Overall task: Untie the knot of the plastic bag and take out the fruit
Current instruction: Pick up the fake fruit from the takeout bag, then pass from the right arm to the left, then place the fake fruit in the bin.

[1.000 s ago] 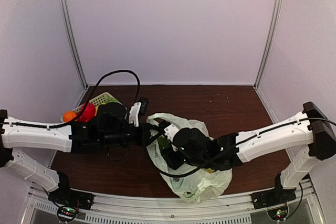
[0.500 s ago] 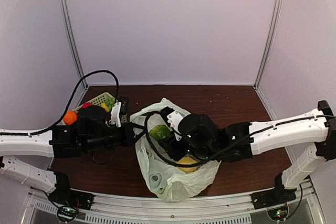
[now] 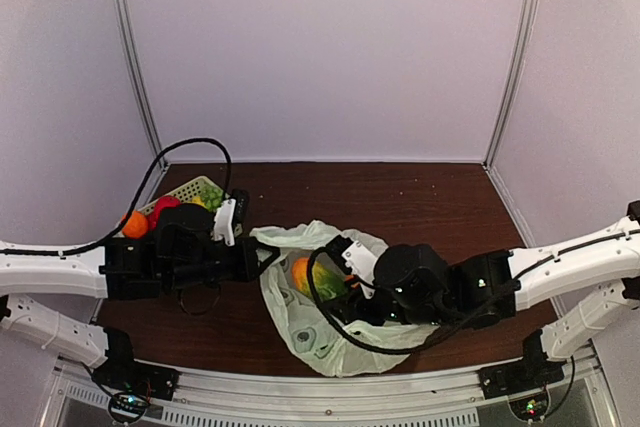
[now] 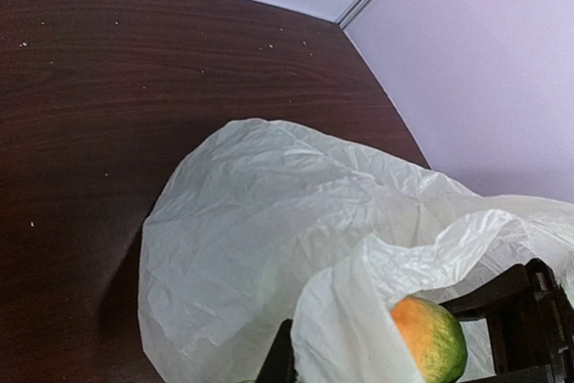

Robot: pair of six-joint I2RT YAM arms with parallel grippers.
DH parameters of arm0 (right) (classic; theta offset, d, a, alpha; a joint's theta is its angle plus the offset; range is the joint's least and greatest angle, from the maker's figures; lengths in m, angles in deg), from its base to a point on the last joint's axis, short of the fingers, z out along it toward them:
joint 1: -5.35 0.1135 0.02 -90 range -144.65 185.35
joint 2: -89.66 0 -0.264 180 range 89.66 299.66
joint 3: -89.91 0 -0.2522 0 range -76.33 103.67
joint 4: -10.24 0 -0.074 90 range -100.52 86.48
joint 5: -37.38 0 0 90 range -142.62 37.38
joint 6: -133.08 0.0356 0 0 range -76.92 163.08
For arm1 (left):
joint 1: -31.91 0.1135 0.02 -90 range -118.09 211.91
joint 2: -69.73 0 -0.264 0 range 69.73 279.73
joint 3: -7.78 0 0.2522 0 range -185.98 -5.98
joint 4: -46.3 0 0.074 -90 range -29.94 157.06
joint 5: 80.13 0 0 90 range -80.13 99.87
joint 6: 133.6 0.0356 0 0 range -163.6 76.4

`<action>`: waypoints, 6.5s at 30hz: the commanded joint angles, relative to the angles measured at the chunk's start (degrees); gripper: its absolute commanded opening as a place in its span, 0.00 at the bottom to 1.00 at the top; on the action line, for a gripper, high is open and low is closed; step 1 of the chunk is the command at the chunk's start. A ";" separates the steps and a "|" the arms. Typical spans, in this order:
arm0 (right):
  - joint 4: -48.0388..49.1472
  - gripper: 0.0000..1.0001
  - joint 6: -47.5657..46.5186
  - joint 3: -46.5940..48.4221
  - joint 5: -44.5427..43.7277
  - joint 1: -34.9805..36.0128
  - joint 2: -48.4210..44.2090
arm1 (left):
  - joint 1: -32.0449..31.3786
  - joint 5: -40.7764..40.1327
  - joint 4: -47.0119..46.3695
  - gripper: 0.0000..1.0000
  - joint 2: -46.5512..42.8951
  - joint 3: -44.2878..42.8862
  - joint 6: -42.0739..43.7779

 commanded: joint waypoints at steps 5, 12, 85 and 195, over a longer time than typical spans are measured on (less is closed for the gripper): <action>3.86 0.34 1.17 -1.00 0.70 2.02 -8.78 | 0.73 1.21 -1.78 0.00 2.15 -1.71 1.00; 9.83 0.35 0.29 0.18 1.07 2.17 -10.21 | 0.80 8.84 -5.58 0.00 6.76 -4.81 5.12; 3.60 0.42 -8.17 10.30 -5.29 1.35 -9.45 | 2.38 23.21 -4.88 0.50 5.22 -22.17 1.19; -8.56 0.00 -1.33 9.05 -8.60 -7.06 -3.32 | 48.04 2.32 30.27 0.90 24.13 -31.90 37.16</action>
